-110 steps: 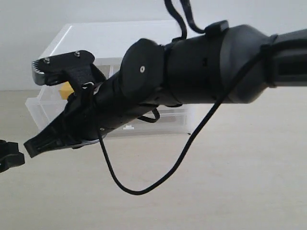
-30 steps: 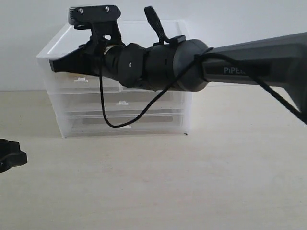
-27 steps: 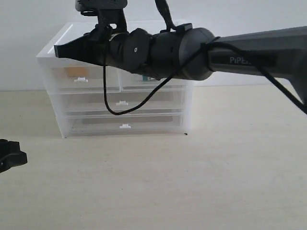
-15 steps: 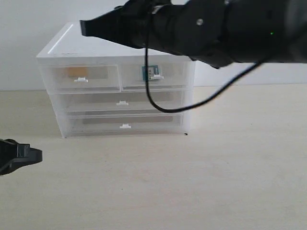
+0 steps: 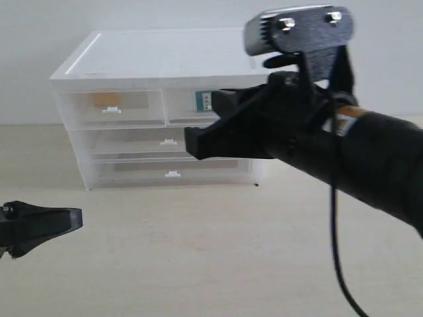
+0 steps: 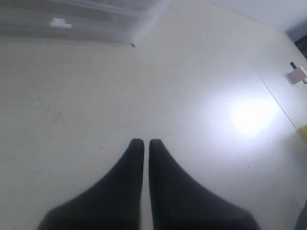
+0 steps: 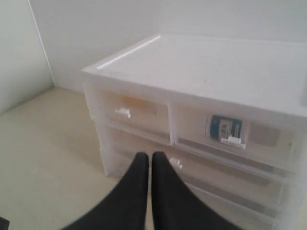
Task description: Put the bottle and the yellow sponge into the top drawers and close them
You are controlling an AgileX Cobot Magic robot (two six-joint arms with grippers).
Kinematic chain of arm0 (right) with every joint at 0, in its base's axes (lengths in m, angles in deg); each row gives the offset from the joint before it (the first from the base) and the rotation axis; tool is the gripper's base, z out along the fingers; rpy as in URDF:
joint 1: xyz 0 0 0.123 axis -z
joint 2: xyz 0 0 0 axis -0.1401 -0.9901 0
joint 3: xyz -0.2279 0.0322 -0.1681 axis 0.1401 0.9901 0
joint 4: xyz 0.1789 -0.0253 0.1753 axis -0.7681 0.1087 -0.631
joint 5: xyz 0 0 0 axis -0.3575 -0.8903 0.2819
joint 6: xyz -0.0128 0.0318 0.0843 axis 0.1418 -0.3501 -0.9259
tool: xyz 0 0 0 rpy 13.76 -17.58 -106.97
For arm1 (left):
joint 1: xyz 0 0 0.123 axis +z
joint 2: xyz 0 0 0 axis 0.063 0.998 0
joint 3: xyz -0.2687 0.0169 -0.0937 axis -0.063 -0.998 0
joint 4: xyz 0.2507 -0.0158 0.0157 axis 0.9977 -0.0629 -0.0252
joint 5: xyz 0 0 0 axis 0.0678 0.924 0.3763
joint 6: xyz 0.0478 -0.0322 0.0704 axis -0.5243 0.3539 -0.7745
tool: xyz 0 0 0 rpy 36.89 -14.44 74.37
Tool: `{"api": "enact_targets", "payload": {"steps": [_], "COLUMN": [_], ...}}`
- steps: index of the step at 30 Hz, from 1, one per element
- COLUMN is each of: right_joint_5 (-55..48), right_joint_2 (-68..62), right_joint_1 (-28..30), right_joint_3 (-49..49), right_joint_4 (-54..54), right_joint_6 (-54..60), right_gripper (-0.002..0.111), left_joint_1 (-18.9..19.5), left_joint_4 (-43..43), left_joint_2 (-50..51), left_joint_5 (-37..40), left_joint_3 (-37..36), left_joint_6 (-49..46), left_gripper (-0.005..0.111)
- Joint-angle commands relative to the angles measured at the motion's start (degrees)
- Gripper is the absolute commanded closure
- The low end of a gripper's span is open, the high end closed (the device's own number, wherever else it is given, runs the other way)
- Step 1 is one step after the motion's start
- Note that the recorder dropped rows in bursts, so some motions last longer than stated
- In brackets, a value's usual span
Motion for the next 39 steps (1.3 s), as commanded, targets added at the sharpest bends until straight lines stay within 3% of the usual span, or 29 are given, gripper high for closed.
{"api": "enact_targets", "payload": {"steps": [1,9,16,23,32,35,39], "right_joint_5": [7.47,2.57,-6.49,-7.51,-7.51,-7.51,-7.51], "right_joint_2": [10.49,27.62,34.72,35.54,35.54,35.54,35.54], "right_joint_1": [-2.89,-3.16,-3.16,-3.16,-3.16,-3.16,-3.16], "right_joint_3": [8.06,17.19,19.42,19.42,19.42,19.42,19.42], "right_joint_4": [0.39,0.17,0.17,0.17,0.17,0.17,0.17], "right_joint_6": [-1.28,-3.00,-3.00,-3.00,-3.00,-3.00,-3.00], "right_gripper": [0.108,0.108,0.108,0.108,0.108,0.108,0.108], "left_joint_1": [-0.22,-0.22,-0.22,-0.22,-0.22,-2.02,-7.15], "left_joint_4": [-1.51,2.75,7.06,7.06,7.06,3.26,-1.51], "left_joint_2": [-12.47,-41.10,-57.11,-64.38,-65.56,-65.98,-67.88], "left_joint_5": [1.47,1.47,1.47,1.47,0.37,-12.09,-44.72], "left_joint_3": [-3.29,-3.71,-3.71,-3.71,-3.71,-3.75,-3.90], "left_joint_6": [0.66,14.33,15.81,15.81,14.11,7.37,11.00], "left_gripper": [0.103,0.103,0.103,0.103,0.103,0.103,0.103]}}
